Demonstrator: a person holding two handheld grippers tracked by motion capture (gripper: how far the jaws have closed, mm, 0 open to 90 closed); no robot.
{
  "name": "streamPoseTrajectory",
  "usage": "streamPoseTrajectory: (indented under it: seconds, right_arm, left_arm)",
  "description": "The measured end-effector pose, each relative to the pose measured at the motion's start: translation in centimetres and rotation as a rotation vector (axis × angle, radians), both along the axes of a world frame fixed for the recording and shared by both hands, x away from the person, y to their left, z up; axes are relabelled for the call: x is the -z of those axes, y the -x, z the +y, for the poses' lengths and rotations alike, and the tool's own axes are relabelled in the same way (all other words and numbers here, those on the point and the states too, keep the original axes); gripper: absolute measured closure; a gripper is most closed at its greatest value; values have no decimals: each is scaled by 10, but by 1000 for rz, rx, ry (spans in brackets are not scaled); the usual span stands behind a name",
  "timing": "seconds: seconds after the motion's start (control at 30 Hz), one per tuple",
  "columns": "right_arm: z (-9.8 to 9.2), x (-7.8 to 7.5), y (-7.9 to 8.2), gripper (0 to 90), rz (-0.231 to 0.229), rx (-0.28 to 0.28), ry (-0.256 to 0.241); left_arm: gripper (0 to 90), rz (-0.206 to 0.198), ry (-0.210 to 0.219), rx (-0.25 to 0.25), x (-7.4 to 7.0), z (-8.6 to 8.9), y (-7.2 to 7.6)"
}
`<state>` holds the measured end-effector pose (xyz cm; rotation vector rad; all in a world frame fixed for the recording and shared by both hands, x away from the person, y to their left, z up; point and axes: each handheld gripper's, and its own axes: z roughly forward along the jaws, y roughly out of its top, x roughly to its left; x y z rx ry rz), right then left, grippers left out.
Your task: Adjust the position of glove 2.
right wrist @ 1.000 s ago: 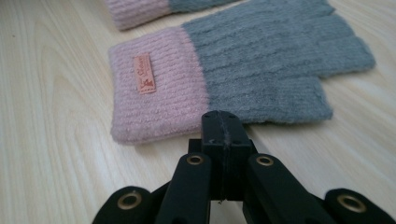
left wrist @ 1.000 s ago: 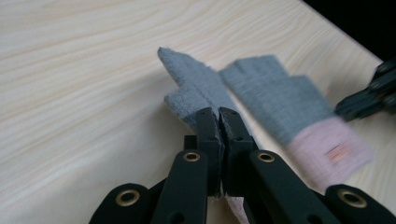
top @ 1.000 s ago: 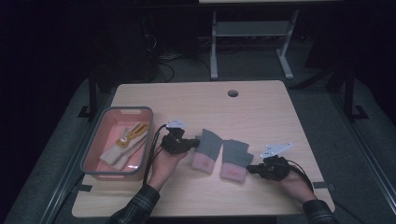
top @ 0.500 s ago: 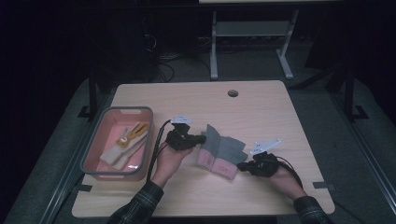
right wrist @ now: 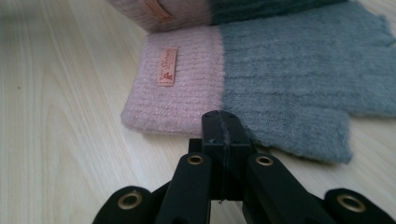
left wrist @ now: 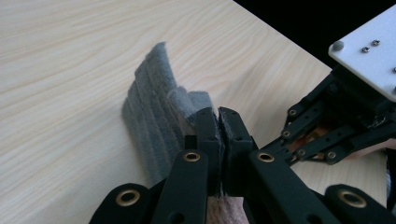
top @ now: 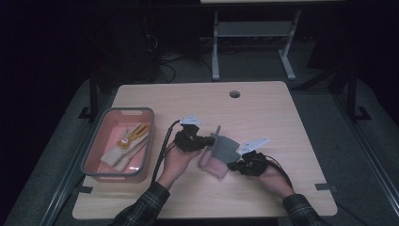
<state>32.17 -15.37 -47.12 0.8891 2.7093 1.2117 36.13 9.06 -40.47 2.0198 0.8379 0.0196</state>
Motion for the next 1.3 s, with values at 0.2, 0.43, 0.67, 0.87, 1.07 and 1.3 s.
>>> streamPoseTrajectory:
  seconds: [0.2,0.43,0.67,0.87,1.07,1.3]
  right_arm:
    - [15,-1,-3,900,2,4,-1]
    - [35,-1,-6,900,-7,11,-20]
    - [39,1,-7,900,-15,12,-20]
    - [36,-1,-4,900,-27,10,-10]
    - [12,-8,0,888,-59,58,-8]
    - [-34,-12,5,585,-69,172,12]
  left_arm:
    - [879,9,-18,12,3,-4,2]
    - [879,18,-51,32,11,-7,5]
    - [877,42,-59,32,17,-15,7]
    - [859,49,-48,37,22,-18,8]
    - [886,34,-10,50,16,-17,7]
    - [648,-29,-113,41,17,-8,3]
